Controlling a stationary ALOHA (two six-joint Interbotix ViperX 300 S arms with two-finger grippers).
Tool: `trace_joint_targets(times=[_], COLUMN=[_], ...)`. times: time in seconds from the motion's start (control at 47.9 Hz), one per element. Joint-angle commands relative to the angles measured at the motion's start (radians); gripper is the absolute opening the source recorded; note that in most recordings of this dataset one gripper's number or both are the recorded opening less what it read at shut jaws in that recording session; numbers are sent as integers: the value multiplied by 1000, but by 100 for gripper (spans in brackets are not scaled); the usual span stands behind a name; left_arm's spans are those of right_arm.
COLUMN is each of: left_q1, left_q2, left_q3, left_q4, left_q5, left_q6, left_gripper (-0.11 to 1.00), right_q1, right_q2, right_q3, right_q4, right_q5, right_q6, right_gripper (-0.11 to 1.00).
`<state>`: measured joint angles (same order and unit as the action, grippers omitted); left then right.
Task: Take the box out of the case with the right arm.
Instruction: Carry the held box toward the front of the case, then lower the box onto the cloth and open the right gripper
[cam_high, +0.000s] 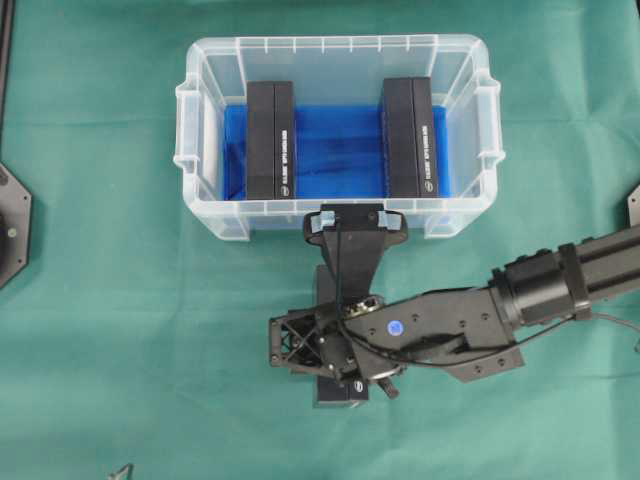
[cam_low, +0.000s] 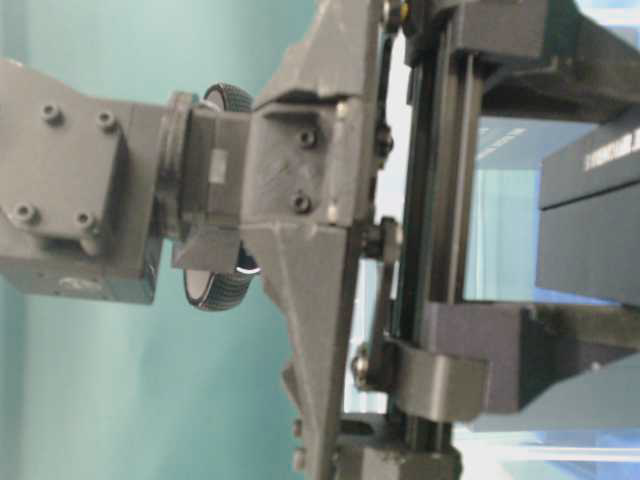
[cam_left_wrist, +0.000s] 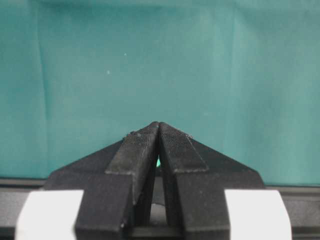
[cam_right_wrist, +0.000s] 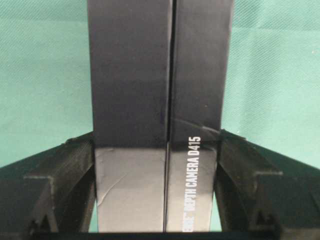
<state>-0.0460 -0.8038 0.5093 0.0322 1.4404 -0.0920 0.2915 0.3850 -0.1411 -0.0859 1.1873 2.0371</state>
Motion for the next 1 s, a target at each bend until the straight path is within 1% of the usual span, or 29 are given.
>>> trace_joint_targets(times=[0.0, 0.104, 0.271, 0.313, 0.376, 0.438, 0.856, 0.981], left_q1=[2, 2, 2, 2, 2, 2, 3, 2], left_q2=[3, -2, -3, -2, 0, 2, 5, 5], left_q3=[-26, -25, -25, -25, -25, -26, -26, -26], left_q4=[3, 3, 3, 3, 3, 3, 3, 3], left_q5=[-3, -3, -3, -3, -3, -3, -5, -5], left_q6=[2, 2, 2, 2, 2, 2, 2, 2], left_gripper=[0, 0, 0, 0, 0, 0, 0, 0], right_q1=[-3, -3, -2, -3, -3, -3, -3, -3], right_q2=[-28, -28, -26, -26, -28, -28, -37, -63], right_q3=[-11, -11, -11, -11, -11, -11, -28, -54], right_q4=[0, 2, 14, 14, 14, 11, 11, 9], right_q5=[-3, 17, 86, 92, 92, 86, 81, 123], right_q6=[2, 3, 5, 5, 2, 2, -2, -3], right_gripper=[65, 65, 66, 72, 83, 87, 88, 88])
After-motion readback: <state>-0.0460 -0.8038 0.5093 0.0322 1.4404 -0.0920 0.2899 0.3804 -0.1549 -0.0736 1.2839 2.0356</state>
